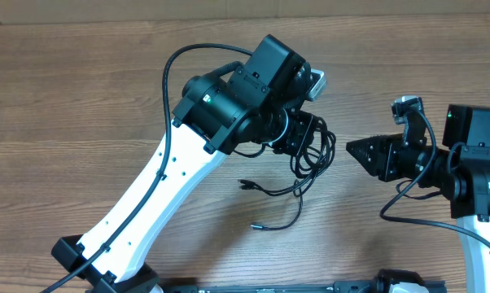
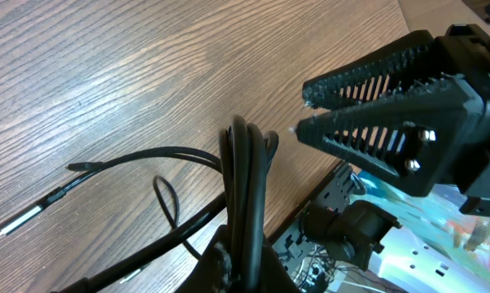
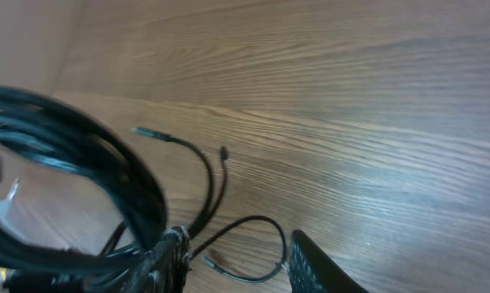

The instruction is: Untangle cables

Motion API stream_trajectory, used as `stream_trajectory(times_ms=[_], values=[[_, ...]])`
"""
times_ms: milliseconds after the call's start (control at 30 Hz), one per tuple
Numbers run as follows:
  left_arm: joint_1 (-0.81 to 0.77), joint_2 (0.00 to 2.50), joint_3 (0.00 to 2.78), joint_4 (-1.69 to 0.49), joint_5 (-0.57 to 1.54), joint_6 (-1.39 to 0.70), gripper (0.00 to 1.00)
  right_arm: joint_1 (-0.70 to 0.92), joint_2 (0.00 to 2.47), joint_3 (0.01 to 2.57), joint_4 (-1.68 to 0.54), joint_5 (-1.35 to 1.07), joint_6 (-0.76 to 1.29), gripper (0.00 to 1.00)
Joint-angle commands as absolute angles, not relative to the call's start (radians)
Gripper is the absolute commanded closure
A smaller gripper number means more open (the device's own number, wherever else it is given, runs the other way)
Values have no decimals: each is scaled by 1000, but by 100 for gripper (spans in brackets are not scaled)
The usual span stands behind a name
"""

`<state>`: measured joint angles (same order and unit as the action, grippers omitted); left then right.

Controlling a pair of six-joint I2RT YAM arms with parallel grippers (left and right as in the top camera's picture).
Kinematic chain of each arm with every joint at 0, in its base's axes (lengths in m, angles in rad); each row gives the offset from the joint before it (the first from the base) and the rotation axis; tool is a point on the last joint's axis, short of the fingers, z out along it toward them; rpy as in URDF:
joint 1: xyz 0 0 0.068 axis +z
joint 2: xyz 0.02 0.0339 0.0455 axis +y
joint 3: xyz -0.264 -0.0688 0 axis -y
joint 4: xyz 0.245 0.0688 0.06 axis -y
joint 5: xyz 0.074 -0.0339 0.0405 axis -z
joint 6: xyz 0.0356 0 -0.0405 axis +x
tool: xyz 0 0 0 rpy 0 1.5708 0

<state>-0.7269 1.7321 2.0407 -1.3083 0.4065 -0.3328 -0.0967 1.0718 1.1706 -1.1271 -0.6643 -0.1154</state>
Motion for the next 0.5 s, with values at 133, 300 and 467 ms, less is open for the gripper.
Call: stream_trajectory(times_ms=[133, 300, 467], values=[[-734, 1713, 2050, -1259, 458, -310, 96, -97, 1069, 1178, -1128, -719, -192, 62], [-733, 1713, 2050, -1250, 473, -310, 96, -97, 1069, 1179, -1128, -718, -199, 62], [-734, 1713, 2050, -1248, 495, -310, 96, -97, 1069, 1179, -1127, -717, -211, 62]])
